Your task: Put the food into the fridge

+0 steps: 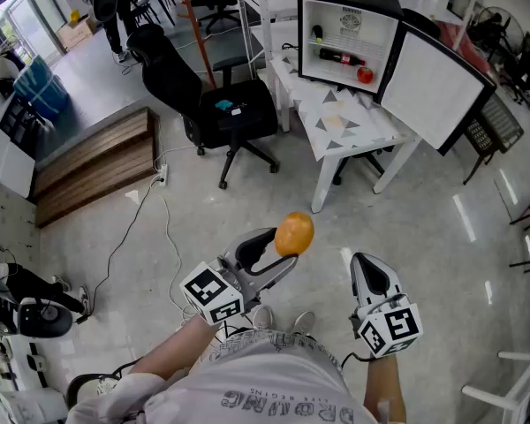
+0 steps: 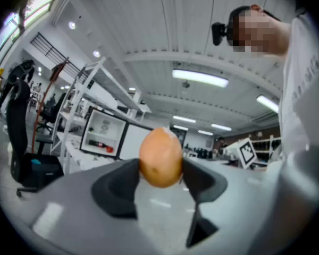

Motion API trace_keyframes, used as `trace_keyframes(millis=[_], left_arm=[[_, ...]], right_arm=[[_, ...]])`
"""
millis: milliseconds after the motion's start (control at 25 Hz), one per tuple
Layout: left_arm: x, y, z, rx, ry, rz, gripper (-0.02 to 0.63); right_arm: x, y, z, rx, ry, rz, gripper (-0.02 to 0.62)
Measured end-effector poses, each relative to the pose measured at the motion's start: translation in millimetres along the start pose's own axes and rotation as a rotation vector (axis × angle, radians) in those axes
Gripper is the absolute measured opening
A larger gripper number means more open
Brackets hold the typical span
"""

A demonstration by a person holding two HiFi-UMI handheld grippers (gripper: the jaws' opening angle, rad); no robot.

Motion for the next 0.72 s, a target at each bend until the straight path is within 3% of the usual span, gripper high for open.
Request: trace_keyframes(millis=[280, 720], left_arm=[[1, 9, -4, 0.005, 0.004, 0.003, 0.262], [-9, 23, -14, 0.040, -0.006, -0.002, 0.262]], right_arm=[[3, -2, -14, -0.036, 0.017, -0.008, 0.002], [0, -9, -31, -0.005, 0.026, -0.002, 0.003]])
Point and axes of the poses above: the fingertips, and each gripper's own axes: y forward along the fingers, z to its left, x out of its top, the point moved 8 cm from there along -y, backward along the fingers, and after that the axes turned 14 degrees about -x, right-handed, at the moved point
